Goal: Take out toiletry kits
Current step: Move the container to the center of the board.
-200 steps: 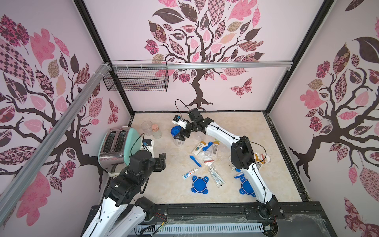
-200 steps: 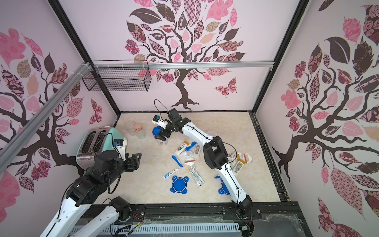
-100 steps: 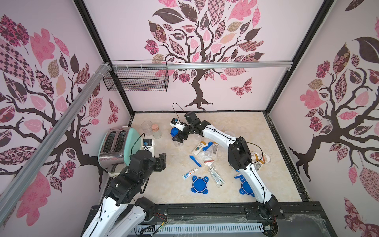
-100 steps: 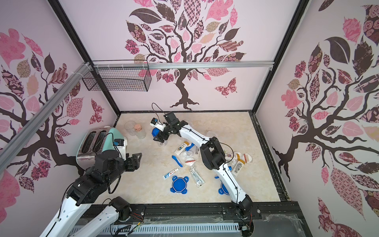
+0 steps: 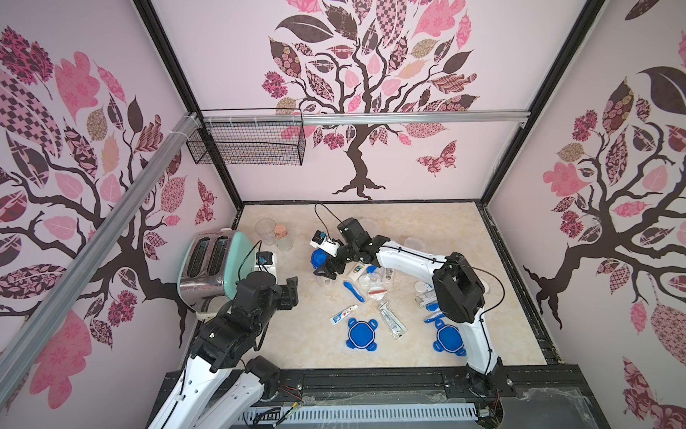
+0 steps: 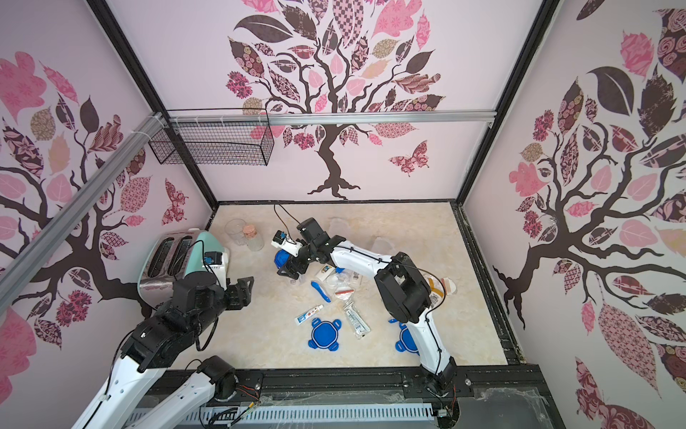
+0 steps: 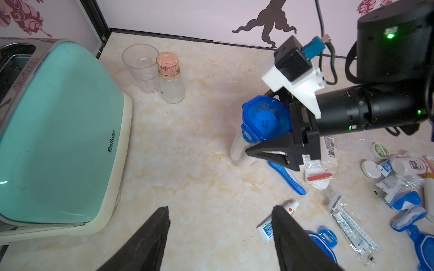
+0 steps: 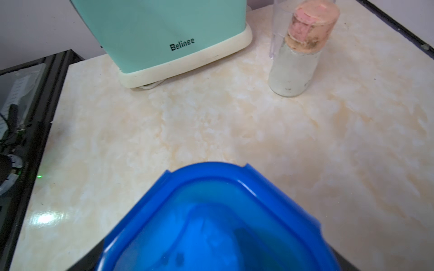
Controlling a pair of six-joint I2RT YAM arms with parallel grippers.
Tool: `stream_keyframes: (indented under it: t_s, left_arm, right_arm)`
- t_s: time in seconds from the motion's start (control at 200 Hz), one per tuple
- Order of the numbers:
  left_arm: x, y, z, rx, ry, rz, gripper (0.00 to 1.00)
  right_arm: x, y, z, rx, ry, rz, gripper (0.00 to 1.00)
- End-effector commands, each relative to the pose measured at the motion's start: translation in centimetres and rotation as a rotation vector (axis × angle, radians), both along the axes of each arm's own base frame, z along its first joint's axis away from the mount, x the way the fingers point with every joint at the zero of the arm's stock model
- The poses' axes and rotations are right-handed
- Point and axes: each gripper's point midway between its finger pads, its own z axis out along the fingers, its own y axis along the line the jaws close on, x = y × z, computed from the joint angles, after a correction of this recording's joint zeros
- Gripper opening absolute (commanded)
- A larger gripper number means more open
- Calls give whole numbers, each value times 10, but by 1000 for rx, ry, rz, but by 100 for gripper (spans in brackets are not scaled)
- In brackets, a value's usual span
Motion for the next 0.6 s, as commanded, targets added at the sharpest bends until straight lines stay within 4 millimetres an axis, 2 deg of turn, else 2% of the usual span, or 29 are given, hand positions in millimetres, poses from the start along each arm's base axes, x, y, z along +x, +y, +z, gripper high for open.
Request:
stream_keyframes:
  t_s: [0.0,0.14,0.455,0.595]
  left_arm:
    - [0,2,1,-1,-3,11,73]
    - [-1,3,2,-4,-6,13,73]
    - [-1,7,3,-10,-12,40,73]
    - [-1,6,2,-7,-6,38,73]
  right_arm:
    - [-12,12,53,141,-82,22,82]
    - [-30,12,42,133,-68,39,82]
    - [-39,12,28,102,-58,45,83]
    - [-43,10,25,101,-53,54,88]
